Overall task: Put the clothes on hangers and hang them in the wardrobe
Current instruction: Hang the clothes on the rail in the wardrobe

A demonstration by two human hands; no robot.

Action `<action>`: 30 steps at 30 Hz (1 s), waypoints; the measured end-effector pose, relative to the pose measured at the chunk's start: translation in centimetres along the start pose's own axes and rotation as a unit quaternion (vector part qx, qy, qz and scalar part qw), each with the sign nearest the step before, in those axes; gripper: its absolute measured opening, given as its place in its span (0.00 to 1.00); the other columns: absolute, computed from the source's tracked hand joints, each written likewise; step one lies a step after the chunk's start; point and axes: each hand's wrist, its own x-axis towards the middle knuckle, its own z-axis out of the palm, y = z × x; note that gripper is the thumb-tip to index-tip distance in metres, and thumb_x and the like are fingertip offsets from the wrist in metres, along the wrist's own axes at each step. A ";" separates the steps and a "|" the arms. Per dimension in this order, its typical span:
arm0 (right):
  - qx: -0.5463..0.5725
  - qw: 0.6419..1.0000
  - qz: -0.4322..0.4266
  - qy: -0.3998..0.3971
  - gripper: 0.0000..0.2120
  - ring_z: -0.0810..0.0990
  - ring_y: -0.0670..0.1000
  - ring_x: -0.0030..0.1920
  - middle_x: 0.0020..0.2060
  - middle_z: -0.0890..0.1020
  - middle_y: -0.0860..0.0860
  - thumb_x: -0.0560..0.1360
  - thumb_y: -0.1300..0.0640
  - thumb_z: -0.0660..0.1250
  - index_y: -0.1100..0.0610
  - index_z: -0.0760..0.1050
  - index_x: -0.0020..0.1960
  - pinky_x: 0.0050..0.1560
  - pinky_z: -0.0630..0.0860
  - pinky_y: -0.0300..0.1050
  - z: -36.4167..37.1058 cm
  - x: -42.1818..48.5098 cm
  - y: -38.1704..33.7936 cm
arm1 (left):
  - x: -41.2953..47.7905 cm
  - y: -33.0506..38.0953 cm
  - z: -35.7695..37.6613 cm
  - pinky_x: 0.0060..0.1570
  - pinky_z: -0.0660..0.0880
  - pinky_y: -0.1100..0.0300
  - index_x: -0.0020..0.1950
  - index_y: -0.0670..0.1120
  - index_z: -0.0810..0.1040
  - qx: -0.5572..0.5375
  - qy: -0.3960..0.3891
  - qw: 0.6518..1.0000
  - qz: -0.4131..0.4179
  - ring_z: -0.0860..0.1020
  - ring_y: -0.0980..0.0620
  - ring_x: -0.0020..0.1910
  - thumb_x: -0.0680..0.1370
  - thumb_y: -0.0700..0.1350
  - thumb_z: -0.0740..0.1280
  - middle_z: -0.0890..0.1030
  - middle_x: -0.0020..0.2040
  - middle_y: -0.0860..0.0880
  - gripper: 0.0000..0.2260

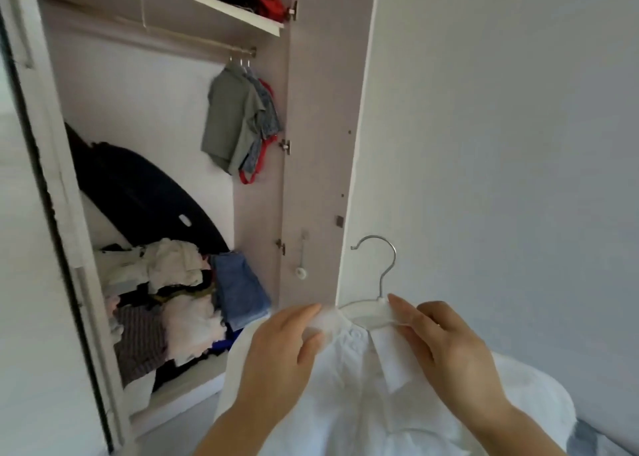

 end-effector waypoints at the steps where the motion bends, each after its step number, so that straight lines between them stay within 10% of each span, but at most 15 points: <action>1: 0.009 1.000 -0.011 -0.003 0.26 0.79 0.51 0.31 0.37 0.79 0.51 0.60 0.65 0.79 0.53 0.81 0.57 0.24 0.73 0.36 1.4 1.2 0.2 | 0.6 -1.3 0.0 0.56 0.61 0.69 0.64 0.49 0.74 0.015 0.001 1.000 0.001 0.71 0.60 0.56 0.76 0.45 0.66 0.76 0.59 0.57 0.16; 18: 0.060 0.993 -0.076 -0.071 0.25 0.80 0.53 0.39 0.43 0.77 0.49 0.69 0.61 0.73 0.48 0.74 0.64 0.29 0.76 0.46 25.0 26.1 0.2 | 21.5 -22.8 0.8 0.60 0.40 0.82 0.71 0.52 0.65 0.127 0.071 0.988 -0.052 0.61 0.61 0.67 0.79 0.47 0.61 0.67 0.68 0.57 0.20; 30: 0.106 0.983 -0.111 -0.101 0.21 0.74 0.49 0.54 0.54 0.70 0.46 0.78 0.46 0.54 0.38 0.58 0.71 0.40 0.70 0.43 42.6 43.6 1.2 | 37.8 -36.2 1.5 0.65 0.59 0.67 0.68 0.50 0.68 0.207 0.107 0.968 -0.094 0.65 0.58 0.65 0.78 0.44 0.61 0.70 0.66 0.55 0.18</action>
